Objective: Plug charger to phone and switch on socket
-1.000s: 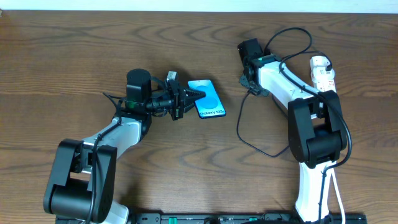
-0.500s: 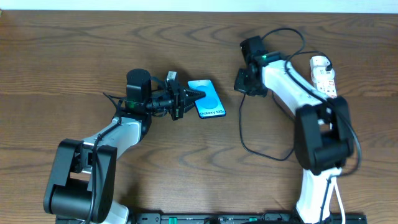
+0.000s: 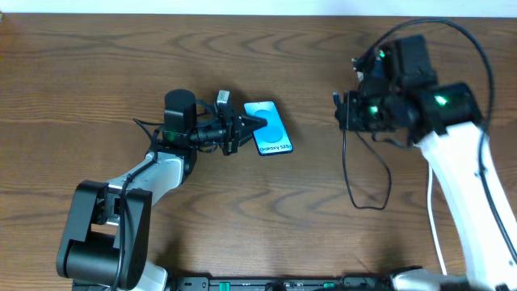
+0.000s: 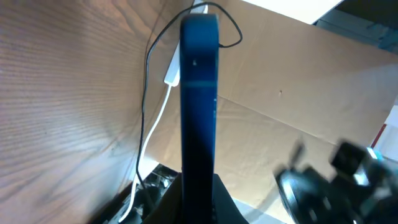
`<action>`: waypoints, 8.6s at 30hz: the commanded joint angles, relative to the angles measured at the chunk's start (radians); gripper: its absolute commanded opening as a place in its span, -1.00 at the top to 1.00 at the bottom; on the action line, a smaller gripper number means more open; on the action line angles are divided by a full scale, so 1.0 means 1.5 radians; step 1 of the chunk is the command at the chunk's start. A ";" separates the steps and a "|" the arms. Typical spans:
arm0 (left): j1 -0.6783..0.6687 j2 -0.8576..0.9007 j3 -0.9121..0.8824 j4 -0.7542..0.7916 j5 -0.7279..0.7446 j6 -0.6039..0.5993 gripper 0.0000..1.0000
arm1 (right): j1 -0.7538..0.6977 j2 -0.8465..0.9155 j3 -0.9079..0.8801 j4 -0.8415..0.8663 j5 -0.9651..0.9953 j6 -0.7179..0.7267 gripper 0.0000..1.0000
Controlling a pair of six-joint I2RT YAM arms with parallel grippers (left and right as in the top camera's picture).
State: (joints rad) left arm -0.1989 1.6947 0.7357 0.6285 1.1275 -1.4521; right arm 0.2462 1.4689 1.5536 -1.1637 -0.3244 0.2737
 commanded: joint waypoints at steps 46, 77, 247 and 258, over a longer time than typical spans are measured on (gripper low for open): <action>0.002 -0.006 0.017 0.179 -0.049 0.018 0.85 | 0.239 -0.189 -0.423 0.409 -0.017 0.099 0.97; 0.002 -0.006 0.017 0.179 -0.038 0.030 0.85 | 0.246 -0.176 -0.423 0.423 0.013 0.107 0.97; -0.169 0.059 0.384 -0.368 -0.147 0.495 0.86 | 0.237 -0.708 -0.446 0.305 0.484 0.099 -0.61; -0.182 0.246 0.420 -0.427 -0.084 0.613 0.85 | 0.237 -0.707 -0.446 0.278 0.484 0.120 -0.62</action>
State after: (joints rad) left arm -0.4599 2.0384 1.3510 -0.0158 0.9630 -0.6323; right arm 0.6060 0.4080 0.8734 -0.7364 0.3820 0.4263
